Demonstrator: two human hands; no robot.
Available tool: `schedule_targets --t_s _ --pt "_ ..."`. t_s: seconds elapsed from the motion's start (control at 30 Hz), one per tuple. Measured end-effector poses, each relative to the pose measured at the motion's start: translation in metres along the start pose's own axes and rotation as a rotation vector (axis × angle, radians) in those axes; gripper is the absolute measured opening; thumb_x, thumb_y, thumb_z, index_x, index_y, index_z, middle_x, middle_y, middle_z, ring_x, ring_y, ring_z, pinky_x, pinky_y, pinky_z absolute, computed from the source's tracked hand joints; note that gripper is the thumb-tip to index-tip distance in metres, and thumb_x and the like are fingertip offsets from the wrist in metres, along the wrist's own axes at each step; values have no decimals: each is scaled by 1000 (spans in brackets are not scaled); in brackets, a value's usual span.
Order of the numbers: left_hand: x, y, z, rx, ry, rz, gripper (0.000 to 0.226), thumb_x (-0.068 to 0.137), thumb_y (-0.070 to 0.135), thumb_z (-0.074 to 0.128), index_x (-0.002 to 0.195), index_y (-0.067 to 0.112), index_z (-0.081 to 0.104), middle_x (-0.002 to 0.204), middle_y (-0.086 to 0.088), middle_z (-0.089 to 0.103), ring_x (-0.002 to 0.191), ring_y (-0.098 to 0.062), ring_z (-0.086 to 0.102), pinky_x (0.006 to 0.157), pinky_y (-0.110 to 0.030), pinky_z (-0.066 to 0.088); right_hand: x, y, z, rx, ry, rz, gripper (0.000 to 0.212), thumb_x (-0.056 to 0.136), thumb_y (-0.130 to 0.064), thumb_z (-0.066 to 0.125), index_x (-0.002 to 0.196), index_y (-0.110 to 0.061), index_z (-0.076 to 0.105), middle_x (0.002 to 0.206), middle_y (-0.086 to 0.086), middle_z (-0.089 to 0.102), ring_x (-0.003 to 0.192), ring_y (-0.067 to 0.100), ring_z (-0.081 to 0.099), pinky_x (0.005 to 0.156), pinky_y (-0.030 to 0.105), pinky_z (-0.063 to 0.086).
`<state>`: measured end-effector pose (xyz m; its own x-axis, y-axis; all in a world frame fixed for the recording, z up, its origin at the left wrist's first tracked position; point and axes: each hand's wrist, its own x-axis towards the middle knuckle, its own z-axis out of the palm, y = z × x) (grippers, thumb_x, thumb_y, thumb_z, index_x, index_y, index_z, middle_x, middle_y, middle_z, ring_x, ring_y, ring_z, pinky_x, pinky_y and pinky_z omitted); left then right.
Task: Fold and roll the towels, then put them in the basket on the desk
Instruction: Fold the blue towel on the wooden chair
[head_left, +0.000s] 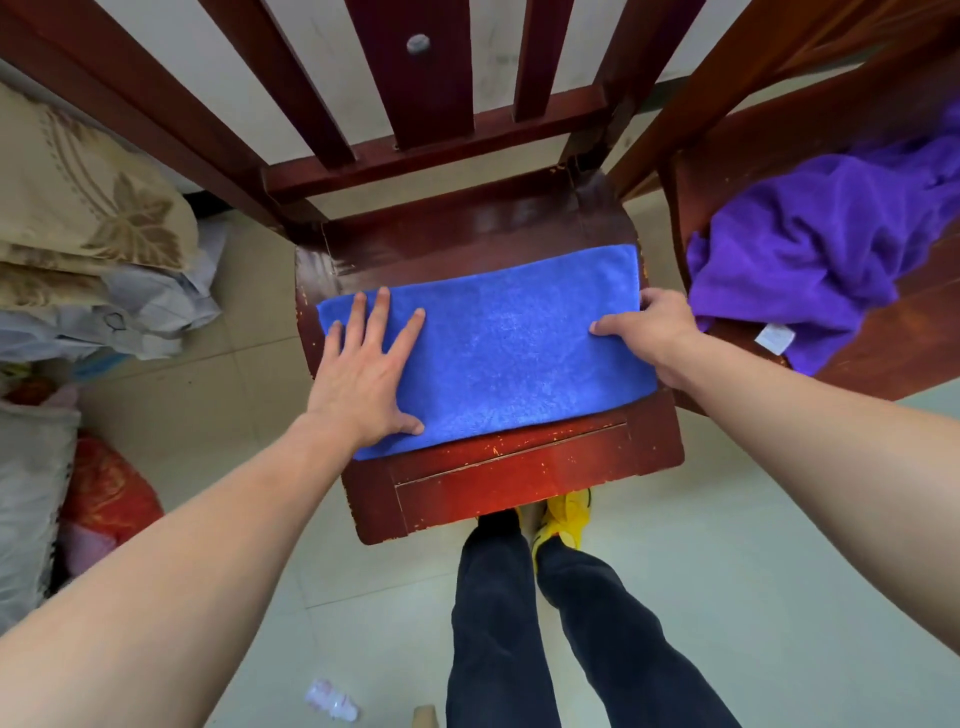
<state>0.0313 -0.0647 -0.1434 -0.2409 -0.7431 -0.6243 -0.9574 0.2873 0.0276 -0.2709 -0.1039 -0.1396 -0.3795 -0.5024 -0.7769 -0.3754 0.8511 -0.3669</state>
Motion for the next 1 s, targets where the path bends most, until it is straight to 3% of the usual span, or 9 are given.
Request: schedule_targets --t_s 0.07,0.17,0.23,0.33,0.4,0.5,0.63,0.83,1.0 --pt "1 -3 0 8 11 4 137 53 72 73 151 28 -13 158 -15 -18 146 -36 -14 118 -51 8 -4 -1 -10 139 -136 29 15 74 -10 78 84 -13 68 88 4 71 68 16 70 56 24 56" --pt "0 -2 -1 7 17 12 136 54 73 71 151 27 -14 158 -16 -17 146 -37 -13 117 -51 9 -10 0 -30 177 -234 14 15 77 -9 75 88 -12 67 92 5 73 81 19 72 64 30 58" --pt "-4 -2 -4 -30 21 -3 129 59 72 69 152 25 -7 159 -15 -13 147 -35 -10 118 -48 10 -19 -6 -43 158 -222 -68 18 79 -7 74 84 -15 58 90 8 68 75 22 68 55 27 51" --pt "-17 -7 -9 -218 114 -110 92 76 56 66 149 18 25 159 -17 10 146 -34 10 114 -46 21 -41 -24 -47 117 -234 -250 26 80 -7 74 91 -19 54 86 16 64 64 25 54 46 27 39" --pt "-28 -17 -11 -343 198 -226 63 83 40 64 136 11 46 150 -19 30 137 -36 29 105 -47 32 -60 -40 -35 94 -291 -341 32 80 -5 73 98 -20 52 80 19 63 52 20 50 42 25 37" --pt "-43 -37 -10 -438 205 -387 44 85 26 61 124 7 56 131 -18 48 119 -38 44 94 -46 40 -85 -58 8 -60 -344 -462 39 78 -12 75 105 -24 49 70 15 63 46 15 51 48 31 42" --pt "-63 -63 -6 -528 193 -504 37 86 19 60 120 5 58 120 -19 52 109 -39 49 88 -46 43 -105 -68 77 -244 -345 -559 40 78 -18 70 104 -30 42 59 -3 54 55 21 56 60 37 49" --pt "-81 -83 6 -602 181 -587 34 90 24 55 122 11 56 121 -13 52 109 -34 54 85 -40 45 -113 -67 166 -403 -289 -556 43 83 -14 59 121 -20 38 75 2 55 75 26 55 53 34 37" --pt "-81 -85 8 -657 207 -597 32 91 22 55 120 11 57 120 -13 53 107 -33 54 83 -38 45 -113 -62 194 -465 -406 -560 61 84 -21 69 137 -19 38 94 2 62 90 23 55 77 36 47"
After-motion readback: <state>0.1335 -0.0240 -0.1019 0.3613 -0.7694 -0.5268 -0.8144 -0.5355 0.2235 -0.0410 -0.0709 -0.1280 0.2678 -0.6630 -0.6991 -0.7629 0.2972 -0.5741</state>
